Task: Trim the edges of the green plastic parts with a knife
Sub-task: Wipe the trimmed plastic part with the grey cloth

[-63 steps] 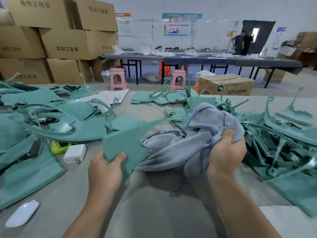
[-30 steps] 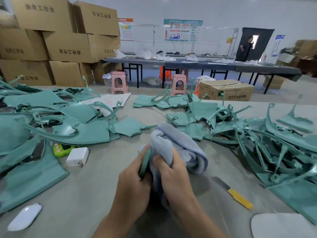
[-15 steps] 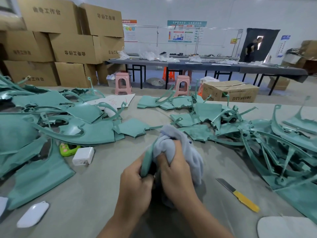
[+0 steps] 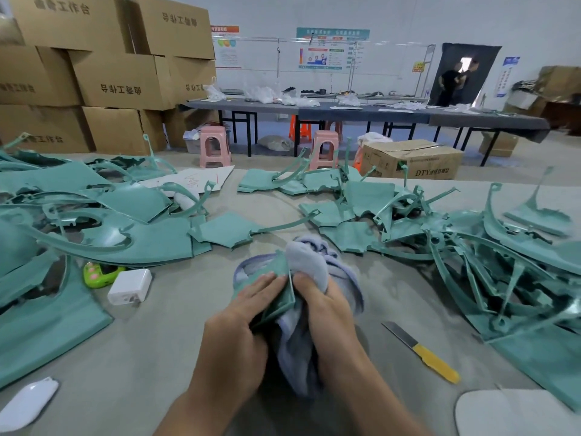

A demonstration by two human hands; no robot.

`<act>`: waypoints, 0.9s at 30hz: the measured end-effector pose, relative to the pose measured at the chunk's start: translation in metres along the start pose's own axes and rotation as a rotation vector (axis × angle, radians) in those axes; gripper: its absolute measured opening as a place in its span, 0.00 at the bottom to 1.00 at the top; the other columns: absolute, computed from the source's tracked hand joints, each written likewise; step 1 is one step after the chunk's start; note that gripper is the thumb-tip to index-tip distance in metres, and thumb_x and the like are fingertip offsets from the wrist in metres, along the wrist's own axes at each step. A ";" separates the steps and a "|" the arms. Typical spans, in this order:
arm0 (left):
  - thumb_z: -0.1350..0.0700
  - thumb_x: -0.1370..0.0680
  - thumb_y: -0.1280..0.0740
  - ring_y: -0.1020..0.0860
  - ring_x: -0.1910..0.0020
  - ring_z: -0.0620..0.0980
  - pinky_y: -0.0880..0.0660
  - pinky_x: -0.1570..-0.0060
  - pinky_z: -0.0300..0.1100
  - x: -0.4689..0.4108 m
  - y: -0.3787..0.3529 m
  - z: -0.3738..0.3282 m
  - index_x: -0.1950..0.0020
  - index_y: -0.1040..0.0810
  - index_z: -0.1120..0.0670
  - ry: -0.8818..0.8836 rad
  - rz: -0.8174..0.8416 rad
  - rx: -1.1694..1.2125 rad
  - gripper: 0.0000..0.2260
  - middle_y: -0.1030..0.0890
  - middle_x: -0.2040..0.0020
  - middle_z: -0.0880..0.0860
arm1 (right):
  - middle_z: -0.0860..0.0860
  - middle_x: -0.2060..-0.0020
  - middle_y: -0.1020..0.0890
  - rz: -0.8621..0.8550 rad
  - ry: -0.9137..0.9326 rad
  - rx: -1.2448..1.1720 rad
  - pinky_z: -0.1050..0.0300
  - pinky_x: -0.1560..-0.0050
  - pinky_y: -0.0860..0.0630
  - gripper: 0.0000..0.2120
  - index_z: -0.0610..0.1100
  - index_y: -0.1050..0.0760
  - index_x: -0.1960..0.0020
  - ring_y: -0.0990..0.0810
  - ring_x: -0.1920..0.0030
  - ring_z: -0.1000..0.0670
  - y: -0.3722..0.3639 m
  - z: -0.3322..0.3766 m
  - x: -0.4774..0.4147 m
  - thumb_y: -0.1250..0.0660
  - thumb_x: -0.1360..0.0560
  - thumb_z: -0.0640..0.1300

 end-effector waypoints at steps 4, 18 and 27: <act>0.66 0.33 0.34 0.29 0.27 0.44 0.39 0.26 0.41 0.000 -0.006 -0.010 0.28 0.29 0.46 -0.145 0.072 -0.140 0.35 0.25 0.29 0.45 | 0.48 0.50 0.12 0.017 -0.027 -0.030 0.57 0.45 0.18 0.08 0.43 0.18 0.43 0.14 0.47 0.50 0.002 0.002 0.007 0.30 0.21 0.40; 0.63 0.29 0.22 0.18 0.58 0.37 0.23 0.62 0.31 0.002 0.020 0.070 0.36 0.22 0.44 0.656 -0.164 0.563 0.26 0.14 0.48 0.43 | 0.32 0.57 0.16 0.004 -0.104 -0.208 0.47 0.62 0.18 0.09 0.35 0.17 0.55 0.17 0.61 0.37 0.030 0.017 -0.001 0.31 0.29 0.23; 0.69 0.24 0.32 0.14 0.51 0.56 0.19 0.54 0.46 0.012 -0.019 0.055 0.48 0.14 0.54 0.704 -0.044 0.825 0.12 0.13 0.50 0.55 | 0.52 0.63 0.18 -0.322 0.233 0.525 0.45 0.62 0.19 0.08 0.51 0.23 0.55 0.19 0.62 0.45 0.043 0.036 0.015 0.24 0.29 0.43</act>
Point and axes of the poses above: each hand's wrist, its own x-axis away from the middle knuckle, its own y-axis out of the back of the hand, z = x × y, the point moved 10 cm from there along -x, towards the middle knuckle
